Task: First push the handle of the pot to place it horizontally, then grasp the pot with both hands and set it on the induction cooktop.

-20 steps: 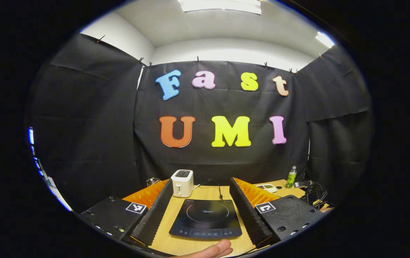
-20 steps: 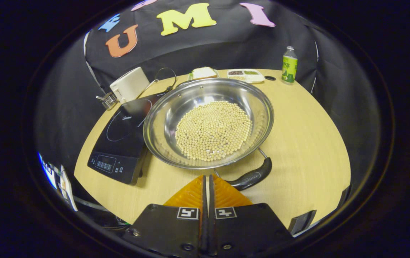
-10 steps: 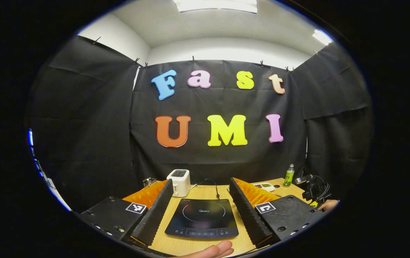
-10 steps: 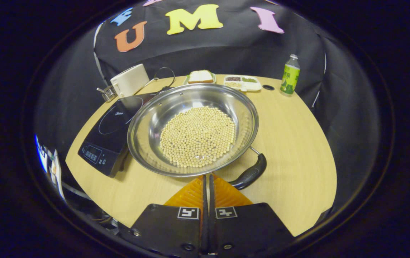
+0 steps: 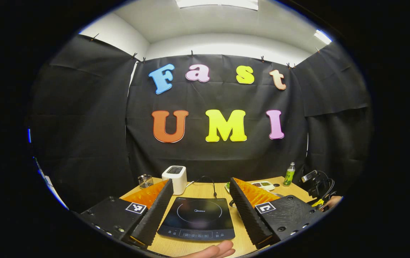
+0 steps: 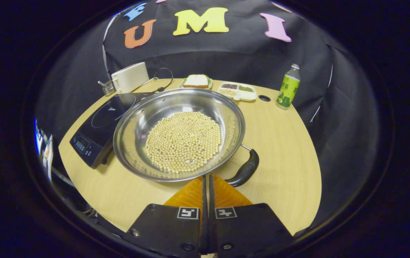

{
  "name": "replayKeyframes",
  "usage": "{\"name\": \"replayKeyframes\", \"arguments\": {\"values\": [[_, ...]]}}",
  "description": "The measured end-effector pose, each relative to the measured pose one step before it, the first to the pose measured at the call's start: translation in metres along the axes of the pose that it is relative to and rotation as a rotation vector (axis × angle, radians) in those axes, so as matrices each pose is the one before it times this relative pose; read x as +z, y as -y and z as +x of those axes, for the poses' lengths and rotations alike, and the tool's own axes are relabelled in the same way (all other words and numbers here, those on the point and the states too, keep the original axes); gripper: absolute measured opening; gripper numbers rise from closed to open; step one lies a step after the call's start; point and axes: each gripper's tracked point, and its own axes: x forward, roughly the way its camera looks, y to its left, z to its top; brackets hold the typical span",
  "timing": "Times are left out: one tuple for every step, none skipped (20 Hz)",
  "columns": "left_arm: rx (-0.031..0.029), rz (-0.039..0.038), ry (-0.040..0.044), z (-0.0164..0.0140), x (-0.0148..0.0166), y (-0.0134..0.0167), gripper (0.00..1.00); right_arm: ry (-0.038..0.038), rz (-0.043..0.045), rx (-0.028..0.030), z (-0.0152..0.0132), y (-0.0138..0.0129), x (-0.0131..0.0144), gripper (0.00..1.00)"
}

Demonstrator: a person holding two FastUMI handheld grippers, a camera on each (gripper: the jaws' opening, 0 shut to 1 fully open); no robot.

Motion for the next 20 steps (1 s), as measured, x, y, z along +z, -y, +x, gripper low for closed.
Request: {"name": "replayKeyframes", "arguments": {"values": [[-0.00362,0.0021,-0.0061,0.00519,-0.0019,0.00175,0.94,0.01403,0.00284,-0.01043,0.00186,0.00736,0.00384,0.04],[-0.00712,-0.00901,-0.00822,0.006,-0.00144,0.00365,0.94,0.01403,-0.00634,-0.00181,0.00252,0.00602,0.0037,0.04],[-0.00448,-0.00983,-0.00858,0.00499,-0.00243,0.0031,0.94,0.01168,-0.00652,0.00398,0.00326,0.00483,0.00326,0.04],[-0.00044,-0.0049,-0.00729,0.00502,-0.00263,0.00034,0.94,0.00932,-0.00356,0.00224,0.00345,0.00558,0.00153,0.04],[-0.00025,-0.00182,-0.00653,0.00457,-0.00284,0.00096,0.94,0.00644,-0.00245,0.00037,0.00263,0.00498,0.00299,0.04],[-0.00098,-0.00142,-0.00819,0.00525,-0.00325,0.0016,0.94,0.00493,-0.00122,-0.00164,0.00276,0.00527,0.00288,0.01],[-0.00298,-0.00193,-0.01112,0.0044,-0.00406,0.00241,0.94,0.00581,0.00201,-0.00486,0.00229,0.00547,0.00244,0.04],[-0.00388,-0.00382,-0.01018,0.00433,-0.0029,0.00225,0.94,0.00366,0.00384,-0.00353,0.0031,0.00443,0.00271,0.04],[-0.00726,-0.00426,-0.01064,0.00362,-0.00325,0.00174,0.94,0.00014,0.00582,-0.00244,0.00205,0.0034,0.00206,0.04],[-0.00429,-0.00396,-0.01038,0.00426,-0.00274,0.00217,0.94,0.00106,0.00303,-0.00392,0.00115,0.00295,0.00176,0.04],[-0.00298,-0.00412,-0.00593,0.00293,-0.0022,0.00175,0.95,0.00198,0.00091,-0.00611,0.00198,0.00323,0.00207,0.04],[-0.00545,-0.00086,-0.0065,0.00369,-0.00201,0.00197,0.94,0.00465,-0.00028,-0.0094,0.00188,0.00323,0.00178,0.04],[-0.00249,0.00103,-0.00697,0.00274,-0.0023,0.00131,0.94,0.00402,0.00053,-0.01029,0.00175,0.0029,0.00259,0.01],[-0.00142,0.00005,-0.00841,0.00306,-0.00251,0.00017,0.94,0.00532,0.00148,-0.00884,0.0013,0.00205,0.00215,0.04],[-0.00349,-0.00222,-0.0085,0.00316,-0.00244,0.00207,0.94,0.00398,0.00725,-0.00581,0.00113,0.00173,0.00218,0.04],[-0.00433,-0.00472,-0.00971,0.00273,-0.00301,0.00279,0.94,0.00336,0.01068,-0.00179,0.00141,0.0012,0.00122,0.04],[-0.00941,-0.01224,-0.01372,0.00406,-0.00405,0.00477,0.95,0.00204,0.0074,0.00283,-0.00031,0.00008,0.00067,0.04],[-0.00792,-0.01085,-0.01527,0.0032,-0.00401,0.00363,0.94,0.00096,0.00559,0.00204,0.00035,-0.00038,-0.00052,0.04],[-0.01311,-0.01203,-0.02848,0.00751,-0.00869,0.00625,0.94,0.00229,-0.00208,-0.00086,-0.00076,0.00038,0.00046,0.04],[-0.01275,-0.00999,-0.03287,0.00674,-0.00896,0.00582,0.94,-0.00046,-0.00023,-0.00248,-0.00138,0.00122,-0.00052,0.04]]}}
